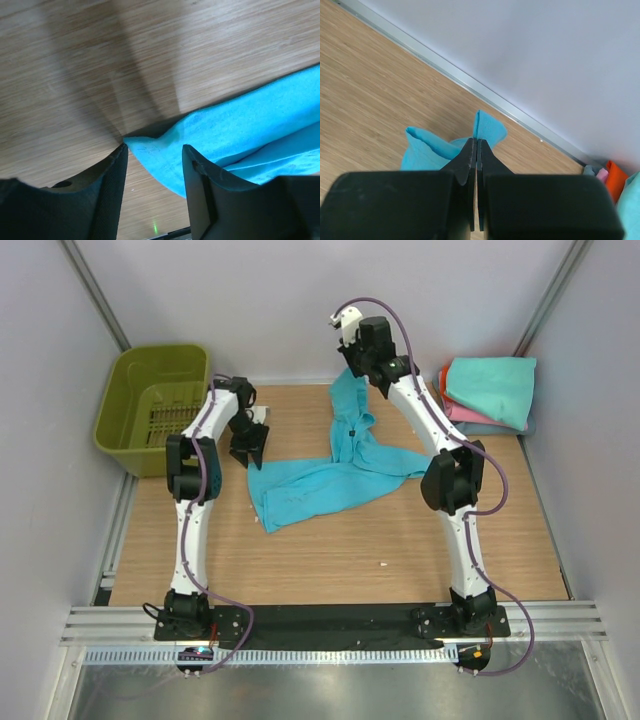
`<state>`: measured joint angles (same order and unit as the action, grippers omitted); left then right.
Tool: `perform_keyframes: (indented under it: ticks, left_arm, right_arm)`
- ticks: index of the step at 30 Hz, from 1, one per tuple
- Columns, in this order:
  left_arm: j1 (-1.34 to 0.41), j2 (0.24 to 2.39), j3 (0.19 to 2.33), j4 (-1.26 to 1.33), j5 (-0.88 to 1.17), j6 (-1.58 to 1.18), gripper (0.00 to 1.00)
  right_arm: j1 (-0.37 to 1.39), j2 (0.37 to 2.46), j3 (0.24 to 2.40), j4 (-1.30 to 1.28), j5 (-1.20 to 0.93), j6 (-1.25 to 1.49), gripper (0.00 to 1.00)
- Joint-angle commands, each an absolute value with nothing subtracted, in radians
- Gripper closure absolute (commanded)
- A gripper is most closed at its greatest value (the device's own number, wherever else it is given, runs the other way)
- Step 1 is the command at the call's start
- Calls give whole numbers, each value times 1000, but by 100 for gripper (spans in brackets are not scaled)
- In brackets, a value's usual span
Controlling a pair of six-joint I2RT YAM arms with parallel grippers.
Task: Fold and stack the t-shirts
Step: Flatten the tshirt out
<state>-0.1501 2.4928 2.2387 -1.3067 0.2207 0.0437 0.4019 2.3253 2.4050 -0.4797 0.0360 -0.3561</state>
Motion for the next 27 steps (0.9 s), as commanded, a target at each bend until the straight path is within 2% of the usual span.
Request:
perform_keyframes:
  ticks: [1, 3, 6, 7, 10, 16, 22, 27]
  left_arm:
    - [-147, 2537, 2270, -1287, 216, 71, 56]
    - [-147, 2543, 2273, -1287, 216, 72, 62]
    - [-147, 2551, 2275, -1287, 218, 75, 86]
    - [-147, 2549, 2275, -1287, 203, 71, 100]
    - [-146, 2519, 2289, -1285, 186, 71, 100]
    - [-144, 2326, 2353, -1212, 134, 95, 100]
    - [-146, 2073, 2278, -1094, 112, 130, 100]
    - [-147, 1959, 2272, -1100, 109, 132, 100]
  right_arm:
    - [396, 2307, 2411, -448, 55, -357, 99]
    - [397, 2309, 2408, -448, 60, -360, 99]
    - [396, 2304, 2399, -448, 72, -367, 99]
    - [396, 2295, 2395, -449, 77, -371, 99]
    - [387, 2270, 2367, -440, 112, -383, 99]
    - [325, 2151, 2303, -422, 213, -423, 99]
    - [275, 1961, 2209, -405, 264, -475, 99]
    - [270, 1807, 2149, -411, 288, -503, 99]
